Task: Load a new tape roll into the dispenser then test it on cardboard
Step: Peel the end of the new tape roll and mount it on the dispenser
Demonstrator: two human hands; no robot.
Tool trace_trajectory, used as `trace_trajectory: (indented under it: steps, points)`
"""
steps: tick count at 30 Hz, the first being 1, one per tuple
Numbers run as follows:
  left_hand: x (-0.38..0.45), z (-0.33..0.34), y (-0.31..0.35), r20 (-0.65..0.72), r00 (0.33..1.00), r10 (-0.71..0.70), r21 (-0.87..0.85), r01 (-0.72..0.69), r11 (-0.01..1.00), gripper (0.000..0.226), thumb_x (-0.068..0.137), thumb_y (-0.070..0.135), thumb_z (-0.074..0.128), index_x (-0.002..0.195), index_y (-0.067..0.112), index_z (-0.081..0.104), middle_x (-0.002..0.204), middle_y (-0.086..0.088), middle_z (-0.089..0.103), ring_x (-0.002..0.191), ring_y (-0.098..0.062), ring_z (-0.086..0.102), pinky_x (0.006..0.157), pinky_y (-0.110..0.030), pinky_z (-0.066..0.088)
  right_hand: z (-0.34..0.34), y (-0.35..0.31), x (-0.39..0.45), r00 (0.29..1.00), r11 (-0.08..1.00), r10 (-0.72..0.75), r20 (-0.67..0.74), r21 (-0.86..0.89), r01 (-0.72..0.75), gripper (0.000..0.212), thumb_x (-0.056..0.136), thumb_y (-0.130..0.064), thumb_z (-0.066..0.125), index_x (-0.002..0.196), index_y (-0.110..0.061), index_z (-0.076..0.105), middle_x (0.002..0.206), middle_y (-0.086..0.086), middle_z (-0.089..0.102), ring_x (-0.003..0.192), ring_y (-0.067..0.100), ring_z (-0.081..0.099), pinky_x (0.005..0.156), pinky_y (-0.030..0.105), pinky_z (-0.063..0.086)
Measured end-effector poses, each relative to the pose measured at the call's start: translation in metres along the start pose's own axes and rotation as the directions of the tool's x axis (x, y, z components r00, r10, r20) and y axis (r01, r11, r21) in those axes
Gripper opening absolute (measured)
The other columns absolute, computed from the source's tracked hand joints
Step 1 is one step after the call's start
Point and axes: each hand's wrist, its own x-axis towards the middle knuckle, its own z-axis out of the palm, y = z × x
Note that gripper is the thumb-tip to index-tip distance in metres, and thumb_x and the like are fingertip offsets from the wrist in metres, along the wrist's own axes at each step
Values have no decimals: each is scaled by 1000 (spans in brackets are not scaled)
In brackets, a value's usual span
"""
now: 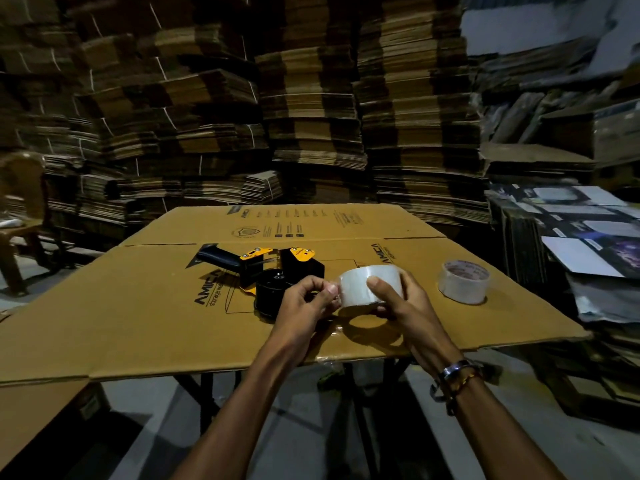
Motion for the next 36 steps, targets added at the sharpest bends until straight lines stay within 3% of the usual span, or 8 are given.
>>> trace_trajectory:
  steps: [2, 11, 15, 19, 25, 29, 34, 36]
  points:
    - [0, 0, 0, 16, 1000, 8, 2, -8, 1000, 11, 97, 14, 64, 90, 7, 66, 103, -8, 75, 99, -23, 72, 82, -40, 59, -4, -1, -1, 1000, 996, -5, -6, 88, 5, 72, 74, -46, 77, 137, -24, 49, 123, 5, 64, 94, 20, 72, 69, 25, 58]
    - [-4, -1, 6, 65, 998, 2, -90, 4, 996, 9, 96, 12, 64, 90, 4, 64, 103, -5, 77, 98, -16, 73, 75, -23, 61, -11, 1, 5, 998, 980, 35, 56, 192, -45, 55, 72, -44, 81, 120, -24, 62, 123, 11, 69, 103, 25, 70, 82, 37, 59]
    - [-15, -11, 16, 47, 997, 57, 16, -58, 998, 11, 97, 5, 61, 95, -5, 64, 106, -13, 75, 99, -17, 74, 84, -26, 61, -15, 3, 5, 988, 976, 34, 148, 206, -64, 80, 58, -49, 87, 128, -24, 58, 130, 11, 64, 111, 28, 68, 89, 41, 59]
    - [-29, -38, 36, 70, 985, 157, 182, -167, 969, 8, 97, 4, 60, 91, 5, 66, 104, -10, 75, 98, -17, 73, 80, -24, 59, -8, -8, 5, 946, 994, 46, 321, 78, -75, 93, 56, -48, 93, 138, -38, 51, 141, 6, 55, 122, 28, 62, 96, 44, 56]
    - [-32, -75, 75, 40, 949, 313, 306, -310, 900, 8, 96, 10, 61, 92, 14, 66, 106, -3, 75, 103, -18, 70, 87, -32, 58, 30, -49, 7, 924, 990, -91, 371, -64, 123, 106, 55, -56, 83, 150, -36, 38, 144, -3, 50, 130, 19, 53, 104, 43, 52]
    - [-21, -102, 81, -8, 950, 311, 307, -294, 905, 6, 97, 7, 61, 93, 9, 65, 105, -9, 75, 104, -29, 70, 90, -44, 59, 60, -53, 16, 920, 980, -115, 375, -110, 167, 107, 55, -61, 83, 150, -34, 39, 145, -6, 50, 132, 18, 50, 106, 45, 51]
    - [-3, -131, 66, -36, 980, 197, 251, -181, 951, 11, 96, 8, 62, 100, -1, 64, 109, -19, 73, 106, -37, 70, 95, -51, 57, 85, -42, 25, 921, 967, -131, 366, -158, 200, 82, 81, -33, 81, 150, -32, 36, 125, -21, 51, 119, 5, 52, 93, 23, 53]
    - [4, -137, 62, -48, 984, 170, 281, -150, 948, 13, 95, 10, 63, 101, -2, 64, 111, -22, 71, 106, -37, 69, 95, -50, 58, 91, -35, 30, 929, 961, -131, 347, -187, 205, 83, 82, -30, 80, 151, -33, 34, 131, -16, 50, 121, 7, 52, 96, 28, 54]
